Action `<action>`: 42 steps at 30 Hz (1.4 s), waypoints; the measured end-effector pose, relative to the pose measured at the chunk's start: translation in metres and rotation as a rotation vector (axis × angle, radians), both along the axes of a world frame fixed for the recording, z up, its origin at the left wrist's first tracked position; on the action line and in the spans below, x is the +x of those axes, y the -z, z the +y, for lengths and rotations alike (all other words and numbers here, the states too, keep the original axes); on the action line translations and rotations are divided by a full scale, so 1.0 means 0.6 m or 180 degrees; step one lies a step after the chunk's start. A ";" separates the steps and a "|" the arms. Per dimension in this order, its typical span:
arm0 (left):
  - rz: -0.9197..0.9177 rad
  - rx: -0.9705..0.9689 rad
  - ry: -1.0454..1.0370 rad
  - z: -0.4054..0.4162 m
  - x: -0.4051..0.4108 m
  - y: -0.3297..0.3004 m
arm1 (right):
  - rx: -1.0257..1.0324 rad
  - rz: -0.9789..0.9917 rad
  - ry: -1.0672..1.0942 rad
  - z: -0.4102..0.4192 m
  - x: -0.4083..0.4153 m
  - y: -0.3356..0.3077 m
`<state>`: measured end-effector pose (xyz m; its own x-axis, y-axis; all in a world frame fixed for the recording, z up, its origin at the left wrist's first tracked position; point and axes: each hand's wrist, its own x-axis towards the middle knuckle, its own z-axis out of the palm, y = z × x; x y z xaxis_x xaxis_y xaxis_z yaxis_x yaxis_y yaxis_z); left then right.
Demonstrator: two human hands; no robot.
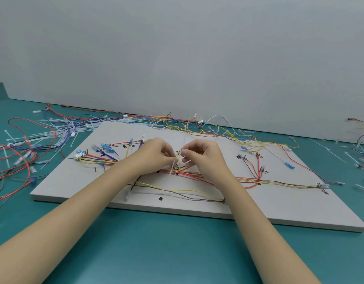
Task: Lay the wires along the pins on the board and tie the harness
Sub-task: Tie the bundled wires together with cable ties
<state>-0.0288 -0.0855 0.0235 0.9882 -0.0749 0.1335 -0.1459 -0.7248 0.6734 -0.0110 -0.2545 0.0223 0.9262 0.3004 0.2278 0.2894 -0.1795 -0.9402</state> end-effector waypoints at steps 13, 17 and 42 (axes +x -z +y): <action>0.0017 0.0075 -0.0172 -0.009 -0.013 -0.004 | -0.0307 -0.0164 -0.0085 0.013 0.010 0.009; 0.0037 0.0158 -0.0139 -0.017 -0.011 -0.008 | -0.0341 -0.0226 -0.0046 0.010 0.012 0.007; 0.0630 -0.0425 -0.0011 0.007 -0.010 0.008 | -0.1230 -0.0753 -0.0350 0.020 0.018 -0.002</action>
